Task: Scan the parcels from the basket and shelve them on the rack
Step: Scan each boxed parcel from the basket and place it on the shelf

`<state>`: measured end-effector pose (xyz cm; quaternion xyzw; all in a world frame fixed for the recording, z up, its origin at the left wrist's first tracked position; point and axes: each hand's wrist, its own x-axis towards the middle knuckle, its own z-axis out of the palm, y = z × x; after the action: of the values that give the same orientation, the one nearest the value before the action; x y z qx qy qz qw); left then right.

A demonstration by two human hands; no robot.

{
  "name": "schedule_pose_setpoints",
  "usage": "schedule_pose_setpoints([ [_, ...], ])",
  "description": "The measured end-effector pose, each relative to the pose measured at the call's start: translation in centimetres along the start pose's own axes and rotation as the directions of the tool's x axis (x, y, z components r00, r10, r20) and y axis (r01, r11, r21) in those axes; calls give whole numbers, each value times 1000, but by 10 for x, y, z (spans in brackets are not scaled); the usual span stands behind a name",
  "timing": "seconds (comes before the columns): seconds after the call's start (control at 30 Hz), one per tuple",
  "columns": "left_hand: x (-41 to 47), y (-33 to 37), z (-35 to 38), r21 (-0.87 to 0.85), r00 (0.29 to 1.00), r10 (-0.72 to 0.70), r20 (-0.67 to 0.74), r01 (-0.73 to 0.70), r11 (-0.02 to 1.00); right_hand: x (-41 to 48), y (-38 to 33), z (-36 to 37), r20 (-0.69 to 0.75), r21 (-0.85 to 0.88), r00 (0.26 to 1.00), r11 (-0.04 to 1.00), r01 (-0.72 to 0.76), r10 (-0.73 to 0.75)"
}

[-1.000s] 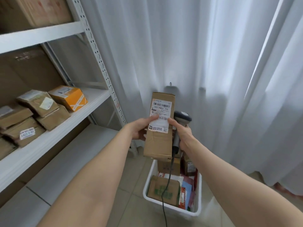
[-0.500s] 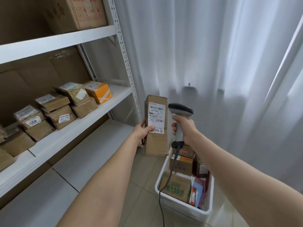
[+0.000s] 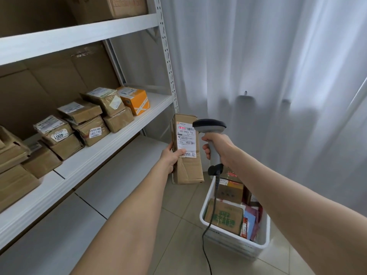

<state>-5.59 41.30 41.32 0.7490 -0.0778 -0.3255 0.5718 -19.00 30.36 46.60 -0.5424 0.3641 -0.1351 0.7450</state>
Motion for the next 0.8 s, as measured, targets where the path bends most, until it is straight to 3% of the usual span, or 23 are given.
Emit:
schedule_pose_setpoints([
  [0.8, 16, -3, -59, -46, 1000, -16, 21, 16, 999, -11, -19, 60, 61, -71, 998, 997, 8, -4],
])
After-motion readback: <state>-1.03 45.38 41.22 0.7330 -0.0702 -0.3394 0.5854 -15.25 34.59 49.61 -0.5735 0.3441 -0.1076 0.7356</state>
